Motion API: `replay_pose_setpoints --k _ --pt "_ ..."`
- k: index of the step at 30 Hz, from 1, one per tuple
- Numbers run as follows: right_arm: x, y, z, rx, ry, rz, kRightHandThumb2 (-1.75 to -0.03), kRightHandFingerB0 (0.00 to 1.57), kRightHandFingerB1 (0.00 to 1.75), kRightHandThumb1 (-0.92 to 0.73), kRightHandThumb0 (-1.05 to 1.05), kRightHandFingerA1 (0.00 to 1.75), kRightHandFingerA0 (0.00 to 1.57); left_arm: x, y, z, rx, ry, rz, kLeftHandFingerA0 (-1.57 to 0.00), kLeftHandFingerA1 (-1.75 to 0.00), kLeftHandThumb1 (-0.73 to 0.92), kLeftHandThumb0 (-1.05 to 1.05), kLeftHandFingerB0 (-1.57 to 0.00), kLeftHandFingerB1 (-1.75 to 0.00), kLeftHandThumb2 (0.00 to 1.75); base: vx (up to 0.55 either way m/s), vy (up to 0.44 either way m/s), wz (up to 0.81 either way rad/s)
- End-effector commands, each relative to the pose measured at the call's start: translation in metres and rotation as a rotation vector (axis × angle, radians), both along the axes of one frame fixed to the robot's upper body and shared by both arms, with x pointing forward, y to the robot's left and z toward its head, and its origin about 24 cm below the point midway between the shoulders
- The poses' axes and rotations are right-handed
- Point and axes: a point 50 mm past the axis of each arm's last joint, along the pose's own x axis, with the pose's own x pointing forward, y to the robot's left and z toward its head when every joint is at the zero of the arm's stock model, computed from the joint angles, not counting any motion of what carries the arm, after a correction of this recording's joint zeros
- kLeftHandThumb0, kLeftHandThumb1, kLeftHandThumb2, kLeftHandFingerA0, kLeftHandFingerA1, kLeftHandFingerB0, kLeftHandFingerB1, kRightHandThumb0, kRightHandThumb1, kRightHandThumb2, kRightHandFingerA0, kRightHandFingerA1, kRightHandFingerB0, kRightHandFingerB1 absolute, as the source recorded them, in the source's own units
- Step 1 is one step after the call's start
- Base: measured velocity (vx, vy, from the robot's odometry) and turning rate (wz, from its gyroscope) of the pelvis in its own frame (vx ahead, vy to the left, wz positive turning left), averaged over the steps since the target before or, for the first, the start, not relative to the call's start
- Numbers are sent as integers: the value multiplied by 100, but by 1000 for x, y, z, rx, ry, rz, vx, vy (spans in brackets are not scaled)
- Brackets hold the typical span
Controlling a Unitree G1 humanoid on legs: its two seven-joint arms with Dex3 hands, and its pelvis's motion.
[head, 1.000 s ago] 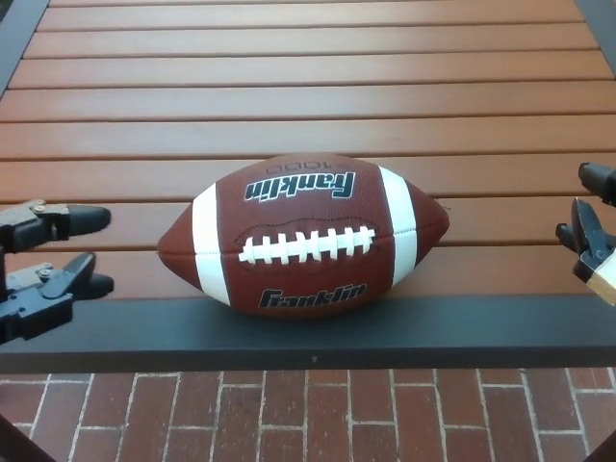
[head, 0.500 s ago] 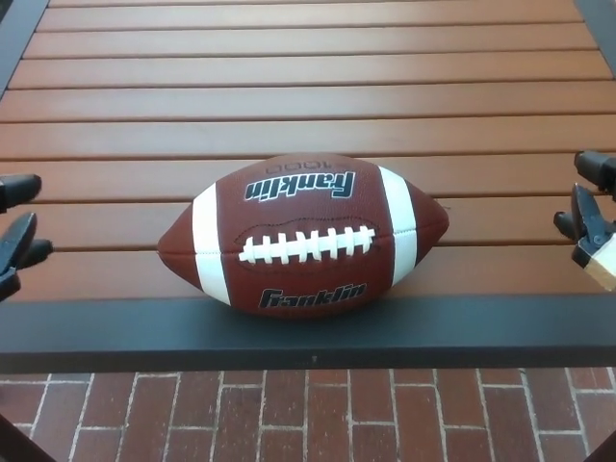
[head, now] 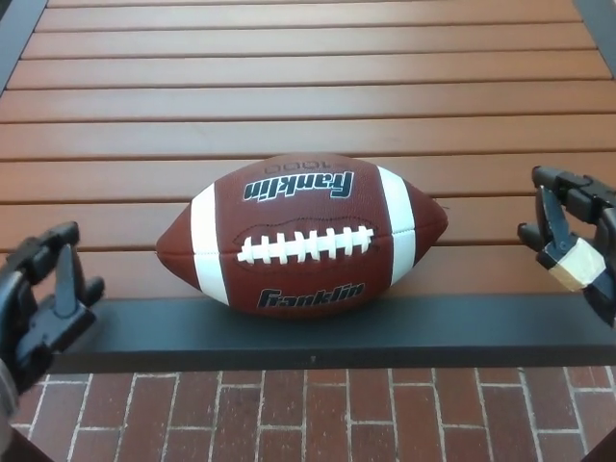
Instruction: Pick up a football using both hands and turn around and walk towards another desk and put it on the desk
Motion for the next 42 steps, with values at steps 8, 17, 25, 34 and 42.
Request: replay_pose_setpoints --k 8,17,25,34,42 --pt "23 5 -9 -13 -69 -35 -74 34 33 -92 -80 43 45 12 -15 -14 -6 -100 52 0 -50 60 -33 0 -49 117 0 0 0" --pt "36 24 -12 -51 -97 6 -80 34 33 -92 -85 42 46 33 -27 -2 -5 -183 73 -21 -42 92 -76 -9 -28 80 0 0 0" --pt "43 43 -9 -33 -158 -16 -76 46 37 -92 -81 46 52 46 -34 8 16 -243 95 -25 -46 92 -66 -10 -33 83 0 0 0" --pt "41 50 -22 -1 -135 -14 -75 46 38 -92 -77 48 55 46 -35 10 -66 -276 147 -24 -54 86 -68 -9 -44 108 0 0 0" --pt "35 53 -39 59 -111 -47 -89 44 45 -79 -84 52 54 41 -44 -7 -187 -214 196 -26 -55 85 -70 -11 -44 110 0 0 0"
